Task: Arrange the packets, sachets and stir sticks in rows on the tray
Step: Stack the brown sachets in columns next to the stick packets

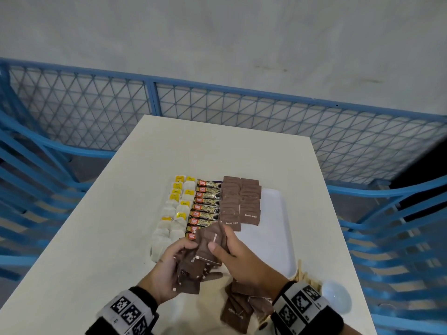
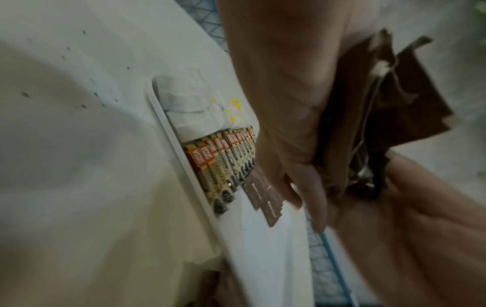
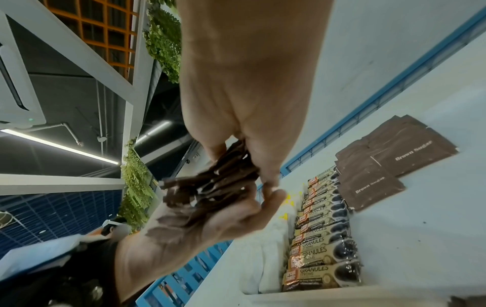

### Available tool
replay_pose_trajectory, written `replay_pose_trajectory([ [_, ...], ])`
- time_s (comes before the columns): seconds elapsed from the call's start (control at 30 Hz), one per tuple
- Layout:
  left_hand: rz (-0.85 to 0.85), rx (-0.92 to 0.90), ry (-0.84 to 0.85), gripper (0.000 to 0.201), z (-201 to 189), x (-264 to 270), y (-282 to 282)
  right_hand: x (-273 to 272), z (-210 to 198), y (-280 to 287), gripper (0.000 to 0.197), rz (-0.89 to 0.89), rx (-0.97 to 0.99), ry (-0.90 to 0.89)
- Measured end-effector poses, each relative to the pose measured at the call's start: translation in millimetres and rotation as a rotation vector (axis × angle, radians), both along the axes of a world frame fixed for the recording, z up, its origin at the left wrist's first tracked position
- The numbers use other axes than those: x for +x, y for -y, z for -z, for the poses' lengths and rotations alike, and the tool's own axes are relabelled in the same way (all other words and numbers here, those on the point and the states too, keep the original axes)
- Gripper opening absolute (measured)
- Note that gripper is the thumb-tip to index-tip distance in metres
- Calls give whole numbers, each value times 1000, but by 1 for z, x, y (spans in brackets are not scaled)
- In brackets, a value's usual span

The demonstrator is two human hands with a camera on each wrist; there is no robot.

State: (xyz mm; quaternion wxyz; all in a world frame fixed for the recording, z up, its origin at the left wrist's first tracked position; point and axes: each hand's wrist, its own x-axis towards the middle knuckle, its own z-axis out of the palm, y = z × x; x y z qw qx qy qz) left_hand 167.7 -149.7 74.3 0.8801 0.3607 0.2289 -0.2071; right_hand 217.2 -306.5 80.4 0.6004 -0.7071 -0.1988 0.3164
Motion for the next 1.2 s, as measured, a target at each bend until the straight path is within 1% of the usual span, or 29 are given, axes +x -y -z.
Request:
replay_pose_trajectory([
  [0.03, -7, -17, 18, 53, -2, 2, 0, 0, 1, -2, 38, -7, -7, -12],
  [0.1, -21, -50, 28, 55, -5, 6, -1, 0, 1, -6, 37, -22, -38, -21],
  [0.17, -21, -59, 39, 61, -9, 8, -1, 3, 2, -7, 38, -31, -110, 76],
  [0.23, -10, -53, 50, 69, -11, 8, 2, 7, 2, -7, 51, -97, -262, 240],
  [0.27, -14, -34, 51, 68, -11, 8, 3, 9, 1, -6, 56, -123, -339, 274],
  [0.3, -21, -9, 47, 67, -10, 9, 4, 11, 0, -6, 59, -126, -372, 259],
  [0.33, -23, 5, 49, 66, -12, 10, 5, 12, -2, -5, 61, -119, -361, 223],
  [0.4, -42, 16, 55, 59, -13, 12, 7, 12, -6, -5, 70, -65, -245, 153],
  [0.43, -41, 25, 52, 50, -15, 12, 9, 11, -9, -5, 80, -29, -179, 146],
  [0.47, -37, 40, 37, 37, -18, 12, 10, 9, -11, -6, 93, -14, -137, 164],
  [0.5, -28, 65, 16, 21, -22, 12, 11, 8, -13, -7, 105, -22, -143, 217],
  [0.53, 1, 92, 2, 11, -23, 12, 11, 7, -15, -8, 115, -44, -175, 296],
  [0.57, 29, 125, 1, 18, -23, 12, 12, 5, -19, -10, 121, -75, -225, 392],
  [0.6, 53, 143, -16, 24, -21, 13, 12, 5, -22, -11, 123, -108, -278, 485],
  [0.63, 62, 167, -25, 24, -22, 13, 13, 5, -25, -13, 121, -136, -316, 542],
  [0.67, 61, 172, -30, 19, -24, 14, 15, 5, -26, -15, 118, -153, -337, 558],
  [0.7, 43, 156, -19, 10, -25, 15, 15, 6, -25, -17, 113, -162, -347, 557],
  [0.73, 6, 114, -8, 9, -25, 16, 15, 7, -22, -19, 106, -159, -346, 563],
  [0.83, -78, 21, 8, 35, -17, 20, 12, 10, -14, -21, 83, -114, -281, 562],
  [0.87, -89, -4, 19, 46, -15, 21, 10, 12, -13, -20, 77, -99, -248, 544],
  [0.9, -86, -21, 32, 52, -16, 21, 9, 14, -13, -20, 72, -91, -218, 530],
  [0.93, -73, -22, 40, 51, -14, 21, 8, 16, -15, -19, 67, -93, -199, 520],
  [0.97, -54, -11, 42, 47, -15, 21, 9, 18, -17, -17, 65, -102, -190, 514],
  [1.03, -48, -6, 44, 39, -16, 20, 12, 21, -23, -14, 71, -129, -181, 499],
  [1.1, -54, 4, 46, 37, -17, 20, 16, 21, -27, -11, 85, -164, -175, 440],
  [1.2, -51, -29, 21, 37, -19, 21, 20, 19, -29, -10, 96, -193, -195, 373],
])
